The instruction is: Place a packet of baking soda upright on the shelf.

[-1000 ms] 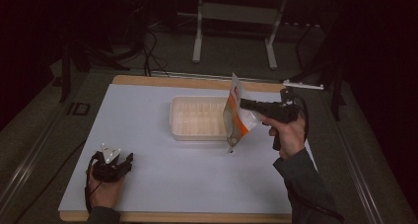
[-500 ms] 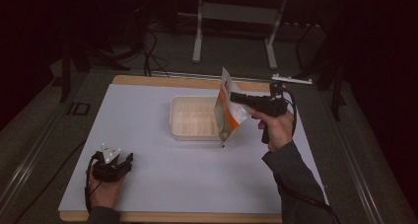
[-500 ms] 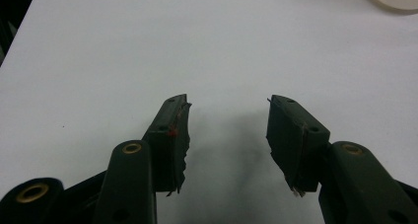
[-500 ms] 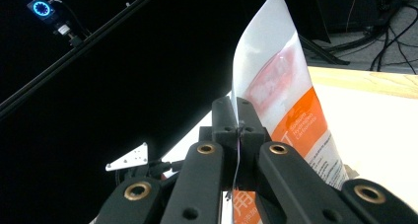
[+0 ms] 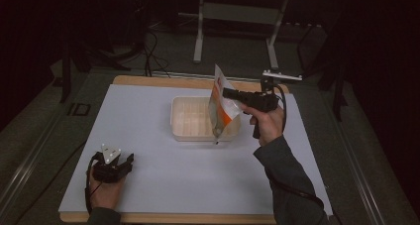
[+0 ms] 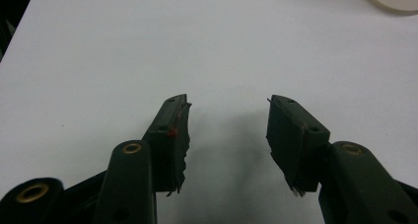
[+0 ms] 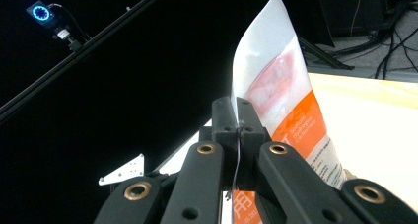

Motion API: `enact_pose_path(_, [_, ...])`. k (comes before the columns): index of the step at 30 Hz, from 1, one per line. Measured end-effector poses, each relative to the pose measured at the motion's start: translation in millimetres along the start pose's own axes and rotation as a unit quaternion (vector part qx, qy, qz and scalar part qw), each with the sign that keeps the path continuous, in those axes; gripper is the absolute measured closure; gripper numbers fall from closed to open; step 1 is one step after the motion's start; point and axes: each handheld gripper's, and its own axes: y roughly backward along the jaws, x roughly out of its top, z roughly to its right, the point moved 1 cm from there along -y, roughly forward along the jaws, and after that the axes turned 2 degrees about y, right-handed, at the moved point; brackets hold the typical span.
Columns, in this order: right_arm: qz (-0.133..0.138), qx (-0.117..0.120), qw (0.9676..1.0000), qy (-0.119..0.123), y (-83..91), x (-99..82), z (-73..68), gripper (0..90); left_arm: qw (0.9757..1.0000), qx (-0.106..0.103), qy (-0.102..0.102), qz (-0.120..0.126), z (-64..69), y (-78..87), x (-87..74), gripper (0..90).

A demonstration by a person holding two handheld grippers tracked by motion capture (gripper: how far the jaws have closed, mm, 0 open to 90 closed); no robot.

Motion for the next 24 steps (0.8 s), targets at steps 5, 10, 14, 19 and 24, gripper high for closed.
enact_pose_path(5, [0.007, -0.002, 1.0000, 0.007, -6.4, 2.8, 2.0, 90.0, 1.0000, 0.000, 0.000, 0.000, 0.0, 0.0, 0.0, 50.3])
enact_pose_path(10, [0.012, -0.007, 0.9998, 0.012, -12.2, 5.3, 5.9, 90.0, 1.0000, 0.000, 0.000, 0.000, 0.0, 0.0, 0.1, 50.3])
enact_pose_path(14, [0.017, -0.011, 0.9997, 0.013, -16.1, 7.4, 10.8, 90.0, 1.0000, 0.000, 0.000, 0.000, 0.0, -0.1, 0.1, 50.3])
enact_pose_path(19, [0.024, -0.012, 0.9996, 0.012, -21.3, 9.4, 15.1, 90.0, 1.0000, 0.000, -0.001, 0.000, -0.3, 0.0, 0.1, 50.3])
enact_pose_path(24, [0.024, -0.013, 0.9995, 0.012, -27.8, 10.4, 16.4, 90.0, 1.0000, -0.001, 0.000, -0.001, -0.6, 0.0, 0.2, 50.0])
